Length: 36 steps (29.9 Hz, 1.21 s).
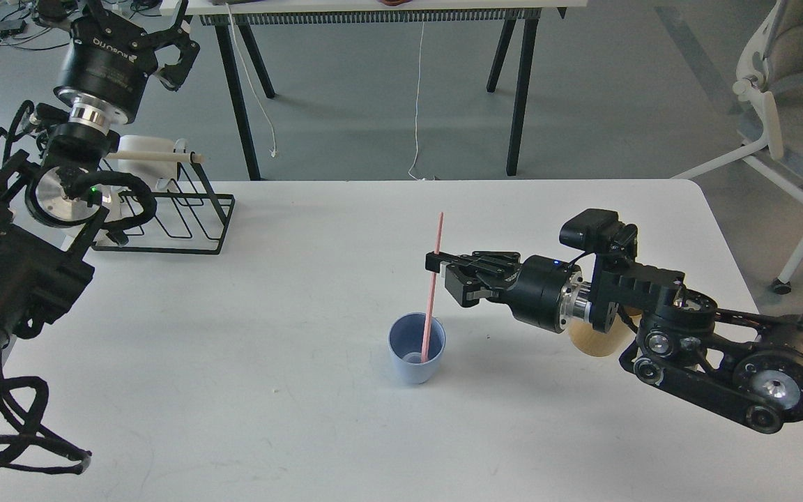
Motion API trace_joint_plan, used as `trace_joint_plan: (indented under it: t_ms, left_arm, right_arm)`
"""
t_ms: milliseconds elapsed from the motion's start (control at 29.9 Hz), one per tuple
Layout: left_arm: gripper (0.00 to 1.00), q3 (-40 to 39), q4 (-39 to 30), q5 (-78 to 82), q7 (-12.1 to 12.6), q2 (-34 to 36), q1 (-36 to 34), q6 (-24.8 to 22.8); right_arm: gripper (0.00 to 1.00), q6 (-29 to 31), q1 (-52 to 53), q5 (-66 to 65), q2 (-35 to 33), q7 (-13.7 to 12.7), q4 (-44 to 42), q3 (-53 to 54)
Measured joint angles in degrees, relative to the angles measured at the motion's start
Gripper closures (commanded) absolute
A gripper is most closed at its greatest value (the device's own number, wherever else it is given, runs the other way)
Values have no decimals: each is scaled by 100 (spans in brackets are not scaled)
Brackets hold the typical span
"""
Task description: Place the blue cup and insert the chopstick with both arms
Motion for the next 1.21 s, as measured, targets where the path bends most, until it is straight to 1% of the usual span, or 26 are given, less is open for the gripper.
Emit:
trace_joint_plan:
  t_ms: [33,100,134,201,234,368,402,435,502,536,569,770,904,1038,1206]
  left_arm:
    - [0,0,0,0,-1,0,0,0]
    - [0,0,0,0,-1,0,1,0]
    - [1,0,-1,-1,-1,0,4,0]
    - [1,0,-1,0,-2,0,8,0]
    - [0,0,-1,0,-2,0,9,0]
    - [1,0,-1,0,-2,0,9,0]
    - [0,0,-1,0,-2,0,10,0]
    - [1,0,-1,0,-2,0,9,0]
    - [1,0,-1,0,-2,0,10,0]
    - [0,0,-1,-1,-2,0,10,0]
    - [0,0,-1,-1,-2,0,10,0]
    - [0,-9,-1,-6,-2,80,10,0]
    - [0,-35,-1,-9,-2,95,11,0]
    - [0,-43,-1,-9,-2,91,10,0]
    - [0,-41,5,-5,-19,38,0,0]
  right_arm:
    - [35,0,0,-1,0,4,0,-5]
    - [53,2,0,-3,0,7,0,-17]
    - [60,3,0,-6,0,7,0,-28]
    - [61,3,0,-16,-9,8,-4,-52]
    - [60,3,1,-21,-20,8,-4,-61]
    - [45,3,3,-32,-33,8,-11,-76]
    - [40,3,3,-32,-34,8,-11,-76]
    - [32,3,3,-31,-36,8,-11,-76]
    - [16,3,3,-19,-42,9,-3,-57]
    - [5,3,3,-10,-47,12,8,-27]
    - [2,-2,3,-3,-49,14,21,25]
    - [1,16,15,85,-222,21,101,587]
    - [1,28,70,498,-326,21,112,1001]
    - [0,29,92,1375,-298,18,56,1763]
    - [0,37,233,2952,-267,11,-173,2537]
